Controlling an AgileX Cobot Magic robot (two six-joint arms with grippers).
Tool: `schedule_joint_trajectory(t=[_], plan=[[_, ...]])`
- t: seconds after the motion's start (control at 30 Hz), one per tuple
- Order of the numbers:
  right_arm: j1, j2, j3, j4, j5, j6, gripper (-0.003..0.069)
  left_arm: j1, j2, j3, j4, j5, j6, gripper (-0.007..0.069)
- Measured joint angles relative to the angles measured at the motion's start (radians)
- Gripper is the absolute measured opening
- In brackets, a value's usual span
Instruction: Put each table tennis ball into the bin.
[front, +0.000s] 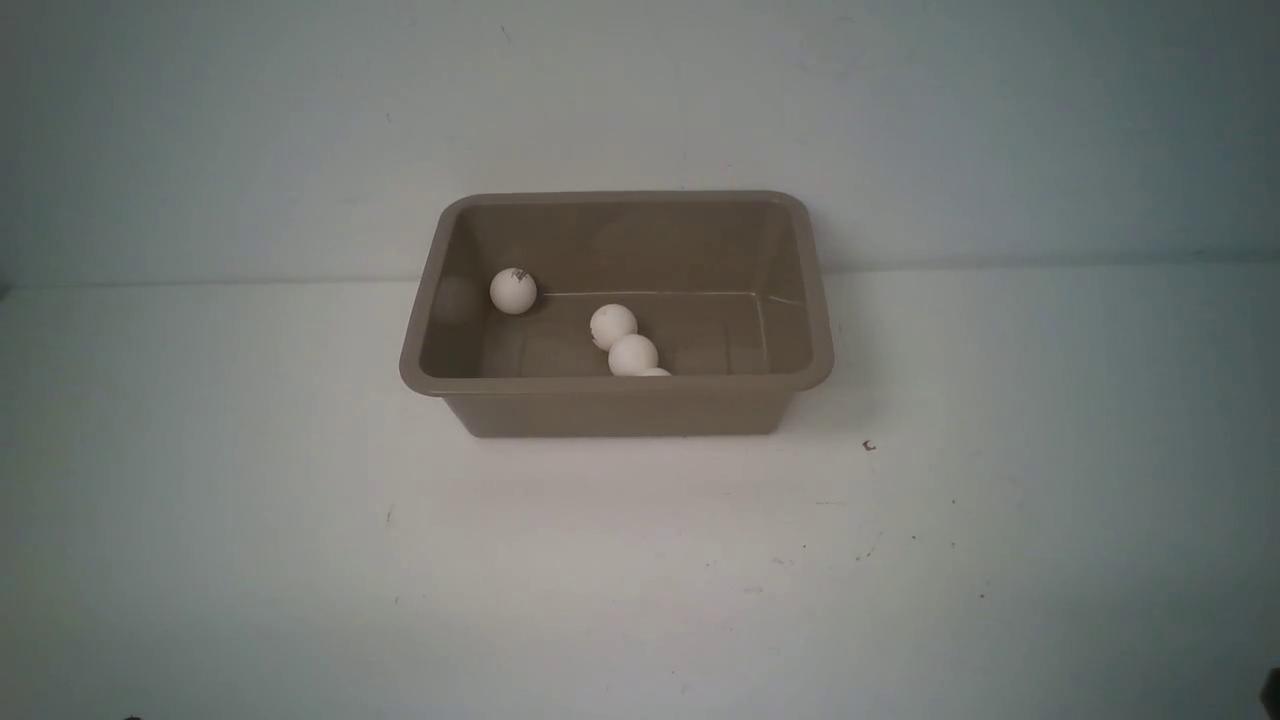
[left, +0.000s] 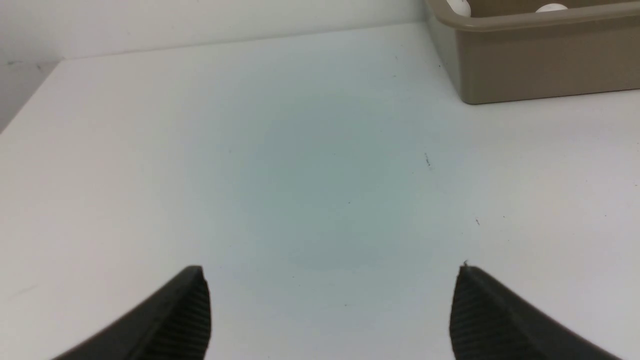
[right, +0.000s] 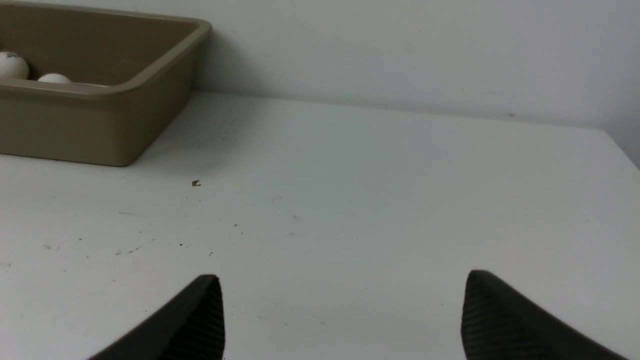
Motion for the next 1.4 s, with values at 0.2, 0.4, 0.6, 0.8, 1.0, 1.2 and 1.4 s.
schedule_joint_trajectory(t=[0.2, 0.4, 0.6, 0.8, 1.0, 1.2, 1.4], plan=[[0.0, -0.001, -0.001, 0.0, 0.004, 0.003, 0.0579, 0.0, 0.0, 0.0, 0.0, 0.0, 0.0, 0.0583], [0.0, -0.001, -0.001, 0.0, 0.008, 0.003, 0.0579, 0.0, 0.0, 0.0, 0.0, 0.0, 0.0, 0.0583], [0.0, -0.004, -0.001, 0.0, 0.008, 0.003, 0.0579, 0.0, 0.0, 0.0, 0.0, 0.0, 0.0, 0.0583], [0.009, -0.009, -0.001, -0.003, 0.01, 0.003, 0.0579, 0.0, 0.0, 0.0, -0.001, 0.0, 0.0, 0.0583], [0.026, -0.01, -0.001, -0.003, 0.011, 0.003, 0.0579, 0.0, 0.0, 0.0, -0.001, 0.0, -0.001, 0.0583], [0.03, -0.01, -0.001, -0.003, 0.011, -0.016, 0.0579, 0.0, 0.0, 0.0, -0.001, 0.0, -0.001, 0.0583], [0.03, -0.01, -0.001, -0.003, 0.011, -0.015, 0.0579, 0.0, 0.0, 0.0, -0.001, 0.0, -0.001, 0.0583]])
